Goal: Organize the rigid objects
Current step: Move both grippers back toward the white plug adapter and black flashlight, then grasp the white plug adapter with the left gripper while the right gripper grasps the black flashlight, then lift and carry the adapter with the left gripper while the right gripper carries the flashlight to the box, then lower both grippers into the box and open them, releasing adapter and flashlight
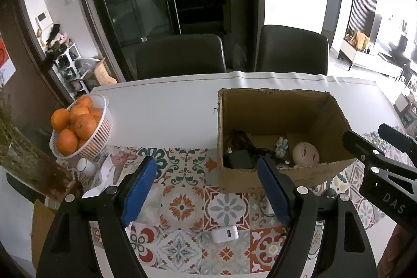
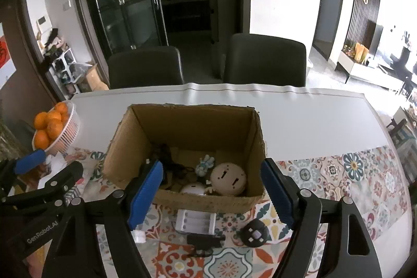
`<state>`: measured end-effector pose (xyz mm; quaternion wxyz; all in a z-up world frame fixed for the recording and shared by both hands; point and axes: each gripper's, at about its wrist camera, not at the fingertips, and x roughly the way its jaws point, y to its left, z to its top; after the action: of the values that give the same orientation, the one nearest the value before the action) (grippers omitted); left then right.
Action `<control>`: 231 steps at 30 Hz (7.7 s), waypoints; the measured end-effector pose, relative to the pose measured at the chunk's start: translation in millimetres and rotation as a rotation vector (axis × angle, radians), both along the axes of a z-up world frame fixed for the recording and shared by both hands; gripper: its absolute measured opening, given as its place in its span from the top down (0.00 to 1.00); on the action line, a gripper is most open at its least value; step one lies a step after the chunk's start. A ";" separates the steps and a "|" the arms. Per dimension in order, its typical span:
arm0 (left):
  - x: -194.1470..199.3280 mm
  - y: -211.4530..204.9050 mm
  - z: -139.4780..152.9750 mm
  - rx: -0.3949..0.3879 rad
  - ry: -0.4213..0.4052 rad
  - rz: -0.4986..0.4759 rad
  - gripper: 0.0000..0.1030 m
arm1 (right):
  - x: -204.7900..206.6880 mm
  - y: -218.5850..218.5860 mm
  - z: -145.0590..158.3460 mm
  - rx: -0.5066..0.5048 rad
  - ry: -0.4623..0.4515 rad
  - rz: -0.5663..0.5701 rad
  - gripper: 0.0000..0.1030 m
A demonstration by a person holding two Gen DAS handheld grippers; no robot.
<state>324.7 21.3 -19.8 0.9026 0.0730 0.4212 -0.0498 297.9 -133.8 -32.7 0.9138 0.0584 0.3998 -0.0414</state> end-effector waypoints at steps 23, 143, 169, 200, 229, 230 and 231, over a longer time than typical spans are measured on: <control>-69.3 18.4 -25.2 -0.017 -0.082 0.073 0.20 | -69.1 8.8 -26.7 0.036 -0.127 -0.027 0.19; -72.8 11.2 -144.7 -0.146 -0.009 -0.027 0.54 | -78.4 11.4 -144.4 0.073 -0.024 0.017 0.27; -79.3 -0.7 -51.4 -0.161 -0.124 -0.096 0.54 | -94.0 3.9 -51.3 0.061 -0.186 0.003 0.27; 7.3 -35.7 11.6 -0.162 -0.111 -0.174 0.54 | -22.1 -17.5 17.4 0.080 -0.217 0.023 0.27; 95.2 -54.7 -27.1 -0.149 0.123 -0.143 0.54 | 82.9 -38.3 -24.6 0.133 0.067 0.057 0.27; 96.8 -55.0 -29.8 -0.150 0.132 -0.142 0.54 | 84.8 -38.9 -27.7 0.135 0.082 0.055 0.27; 98.5 -55.4 -32.6 -0.152 0.143 -0.139 0.54 | 87.0 -40.0 -31.0 0.142 0.096 0.051 0.27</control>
<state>423.1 -34.1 -52.4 0.8675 0.0299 0.4735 -0.1493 384.9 -173.8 -63.7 0.8880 0.1108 0.4462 0.0077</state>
